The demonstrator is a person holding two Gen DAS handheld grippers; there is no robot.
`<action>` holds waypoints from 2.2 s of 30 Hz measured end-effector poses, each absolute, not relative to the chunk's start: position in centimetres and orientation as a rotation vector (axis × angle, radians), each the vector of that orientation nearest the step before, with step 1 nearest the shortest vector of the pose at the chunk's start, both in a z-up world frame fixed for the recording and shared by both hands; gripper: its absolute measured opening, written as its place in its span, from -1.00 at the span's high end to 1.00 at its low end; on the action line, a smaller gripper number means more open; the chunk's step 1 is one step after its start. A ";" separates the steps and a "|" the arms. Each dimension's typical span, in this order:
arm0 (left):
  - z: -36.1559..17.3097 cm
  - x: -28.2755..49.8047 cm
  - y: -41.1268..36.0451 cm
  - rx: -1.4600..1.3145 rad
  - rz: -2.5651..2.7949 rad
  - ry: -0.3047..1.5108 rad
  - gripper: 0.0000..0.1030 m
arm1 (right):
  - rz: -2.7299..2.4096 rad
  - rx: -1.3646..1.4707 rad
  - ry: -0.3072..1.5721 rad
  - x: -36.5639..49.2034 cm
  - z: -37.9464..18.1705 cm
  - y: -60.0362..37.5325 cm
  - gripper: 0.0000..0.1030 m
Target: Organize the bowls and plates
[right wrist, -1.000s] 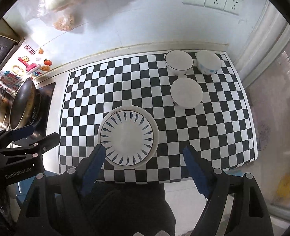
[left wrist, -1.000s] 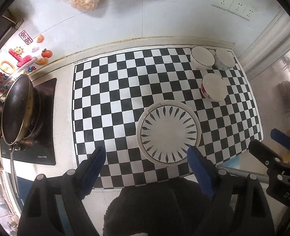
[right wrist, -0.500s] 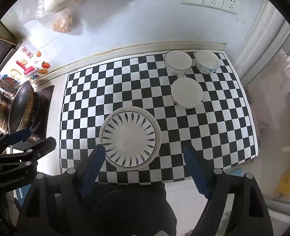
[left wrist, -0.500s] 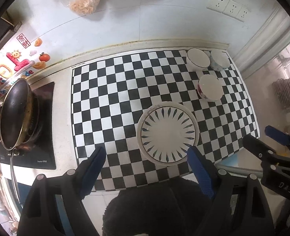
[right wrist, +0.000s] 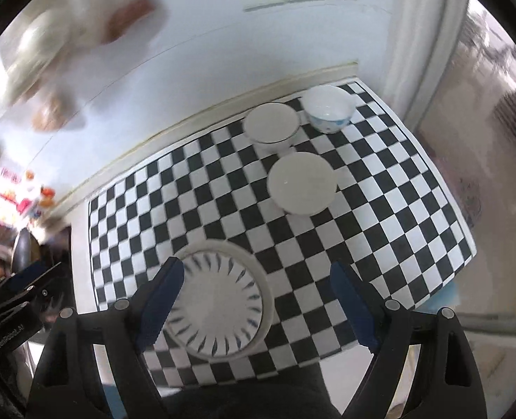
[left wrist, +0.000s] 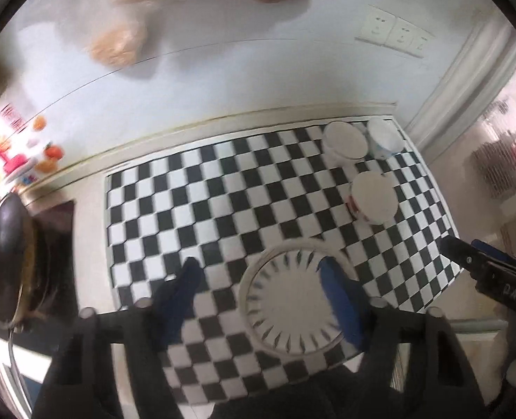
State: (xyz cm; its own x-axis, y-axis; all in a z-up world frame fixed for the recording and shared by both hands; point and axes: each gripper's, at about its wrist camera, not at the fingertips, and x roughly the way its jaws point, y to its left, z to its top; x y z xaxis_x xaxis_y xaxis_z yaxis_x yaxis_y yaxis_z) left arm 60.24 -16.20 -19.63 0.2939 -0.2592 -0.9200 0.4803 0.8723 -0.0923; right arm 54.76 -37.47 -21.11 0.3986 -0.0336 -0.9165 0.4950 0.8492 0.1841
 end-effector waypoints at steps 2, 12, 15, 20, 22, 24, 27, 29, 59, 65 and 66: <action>-20.5 61.6 -17.7 0.212 -0.514 1.169 0.13 | -0.361 0.500 1.115 55.3 -22.2 -39.4 -0.70; -27.6 67.5 -29.9 0.187 -0.519 1.318 0.34 | -0.344 0.553 1.236 60.3 -31.2 -51.1 -0.63; -30.6 69.0 -33.2 0.169 -0.492 1.392 0.34 | -0.290 0.544 1.302 62.6 -34.5 -53.7 -0.61; -35.2 70.5 -37.2 0.107 -0.448 1.505 0.34 | -0.190 0.517 1.399 66.1 -39.5 -56.6 -0.60; -36.7 70.7 -38.4 0.097 -0.425 1.534 0.34 | -0.150 0.502 1.430 67.4 -41.1 -57.4 -0.57; -38.2 70.8 -39.4 0.085 -0.416 1.571 0.34 | -0.122 0.495 1.452 68.2 -42.2 -57.8 -0.52; -40.3 71.1 -40.3 0.040 -0.423 1.627 0.34 | -0.081 0.503 1.484 69.4 -43.9 -58.5 -0.45; -41.0 71.1 -40.5 0.017 -0.415 1.637 0.34 | -0.057 0.505 1.503 70.0 -44.8 -58.9 -0.37; -39.7 61.7 -42.7 0.141 -0.554 1.700 0.53 | 0.060 0.571 1.609 60.3 -45.4 -57.6 0.71; -41.6 58.8 -42.5 0.175 -0.554 1.762 0.53 | 0.071 0.598 1.639 57.3 -46.8 -56.8 0.71; -42.1 58.5 -42.4 0.178 -0.547 1.774 0.53 | 0.069 0.599 1.643 56.9 -47.2 -56.2 0.71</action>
